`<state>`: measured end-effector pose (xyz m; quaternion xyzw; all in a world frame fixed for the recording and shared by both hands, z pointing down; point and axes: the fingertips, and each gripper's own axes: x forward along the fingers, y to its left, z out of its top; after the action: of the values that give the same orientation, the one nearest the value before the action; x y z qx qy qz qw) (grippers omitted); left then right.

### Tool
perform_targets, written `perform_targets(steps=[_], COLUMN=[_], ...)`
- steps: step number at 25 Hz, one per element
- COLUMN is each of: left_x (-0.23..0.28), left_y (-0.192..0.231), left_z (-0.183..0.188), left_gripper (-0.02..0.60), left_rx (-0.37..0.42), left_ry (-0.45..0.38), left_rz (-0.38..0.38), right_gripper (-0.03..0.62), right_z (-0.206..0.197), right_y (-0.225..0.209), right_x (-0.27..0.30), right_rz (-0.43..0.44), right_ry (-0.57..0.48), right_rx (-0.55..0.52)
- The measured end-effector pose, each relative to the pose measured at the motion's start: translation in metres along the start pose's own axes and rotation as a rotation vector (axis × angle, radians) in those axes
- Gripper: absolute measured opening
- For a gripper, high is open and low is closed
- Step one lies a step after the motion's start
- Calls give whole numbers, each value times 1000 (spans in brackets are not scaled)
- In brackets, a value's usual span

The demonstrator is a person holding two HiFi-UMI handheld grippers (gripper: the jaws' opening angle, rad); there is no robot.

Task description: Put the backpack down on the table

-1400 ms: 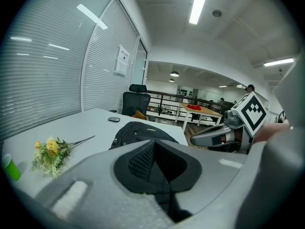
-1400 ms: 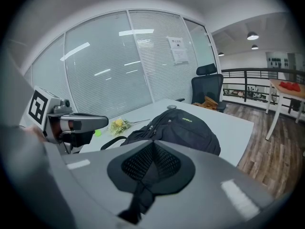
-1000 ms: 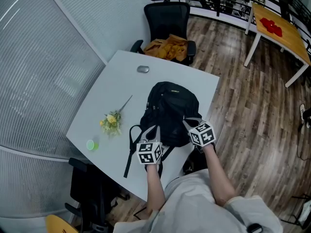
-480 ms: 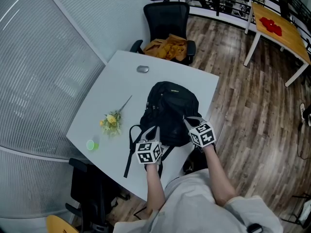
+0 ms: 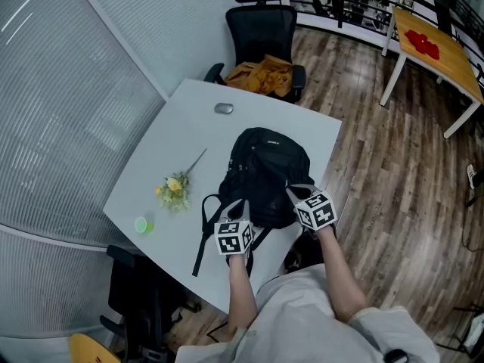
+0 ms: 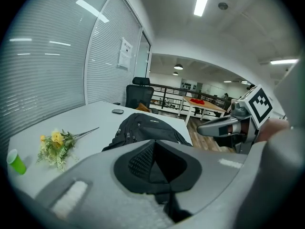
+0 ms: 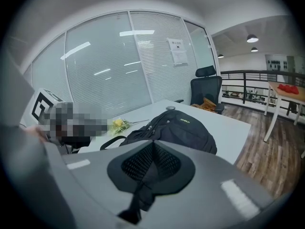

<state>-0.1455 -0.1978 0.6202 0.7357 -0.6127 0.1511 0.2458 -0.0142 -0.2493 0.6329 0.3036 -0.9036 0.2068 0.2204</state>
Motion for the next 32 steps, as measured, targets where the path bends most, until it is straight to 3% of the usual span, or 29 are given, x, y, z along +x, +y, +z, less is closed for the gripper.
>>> perform_targets(steps=[12,32], left_x=[0,-2], left_y=[-5,-18], left_z=[2,-1], left_gripper=[0,0], left_rx=[15,29], left_ry=[-36,-23], left_rz=[-13,-54], right_gripper=[0,0], right_z=[-5,-10], right_y=[-3,-1], right_x=[-7,-19], right_rz=[-5,-15], right_ry=[6,-4], right_rx=[6,13])
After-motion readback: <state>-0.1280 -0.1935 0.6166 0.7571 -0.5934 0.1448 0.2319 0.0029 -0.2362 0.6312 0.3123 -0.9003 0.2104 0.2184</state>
